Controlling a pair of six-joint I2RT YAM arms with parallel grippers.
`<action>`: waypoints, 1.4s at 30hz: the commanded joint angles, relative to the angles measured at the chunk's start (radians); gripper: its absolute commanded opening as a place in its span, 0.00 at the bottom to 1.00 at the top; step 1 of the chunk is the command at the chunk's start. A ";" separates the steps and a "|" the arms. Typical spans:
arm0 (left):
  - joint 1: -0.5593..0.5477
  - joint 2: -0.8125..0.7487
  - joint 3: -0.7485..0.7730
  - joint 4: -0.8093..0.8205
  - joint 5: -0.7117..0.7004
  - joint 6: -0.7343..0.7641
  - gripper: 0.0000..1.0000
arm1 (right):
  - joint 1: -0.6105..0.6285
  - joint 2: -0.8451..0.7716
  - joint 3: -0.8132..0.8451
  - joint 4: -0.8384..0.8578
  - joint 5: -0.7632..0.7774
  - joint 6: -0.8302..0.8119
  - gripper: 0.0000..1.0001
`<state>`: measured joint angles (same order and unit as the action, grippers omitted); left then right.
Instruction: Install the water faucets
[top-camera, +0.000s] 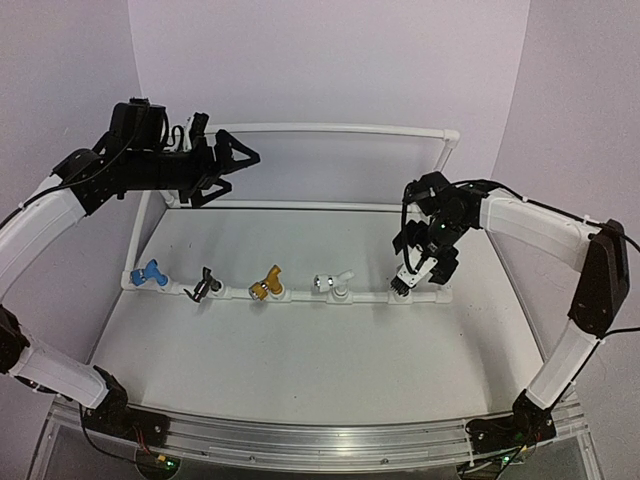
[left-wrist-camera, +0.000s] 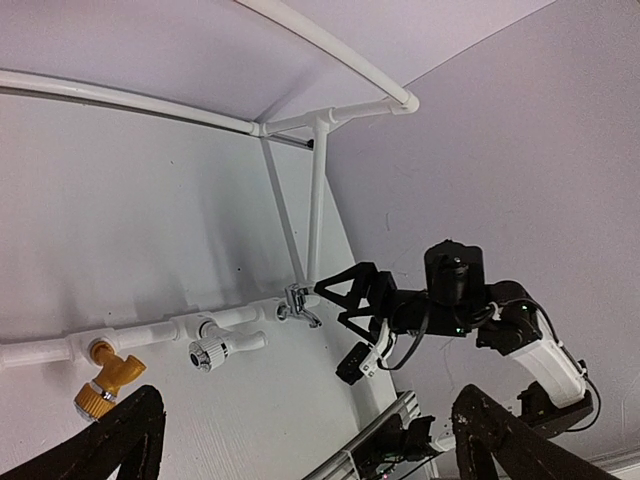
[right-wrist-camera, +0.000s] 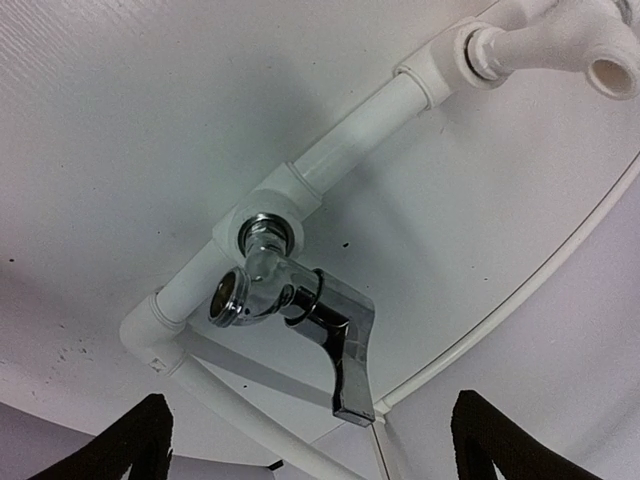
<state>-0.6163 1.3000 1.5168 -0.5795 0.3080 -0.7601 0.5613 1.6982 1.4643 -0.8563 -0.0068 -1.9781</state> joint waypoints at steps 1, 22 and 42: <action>0.001 -0.033 -0.011 0.044 -0.026 -0.007 1.00 | -0.001 0.023 -0.010 0.040 0.060 -0.363 0.94; 0.001 0.008 0.016 0.053 -0.016 0.010 1.00 | -0.001 0.018 -0.173 0.267 0.019 -0.308 0.73; 0.001 0.002 0.017 0.059 -0.035 0.023 0.99 | 0.010 0.011 -0.199 0.259 0.015 -0.181 0.42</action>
<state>-0.6161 1.3144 1.5105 -0.5568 0.2848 -0.7561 0.5633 1.7157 1.2762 -0.5701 0.0111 -1.9984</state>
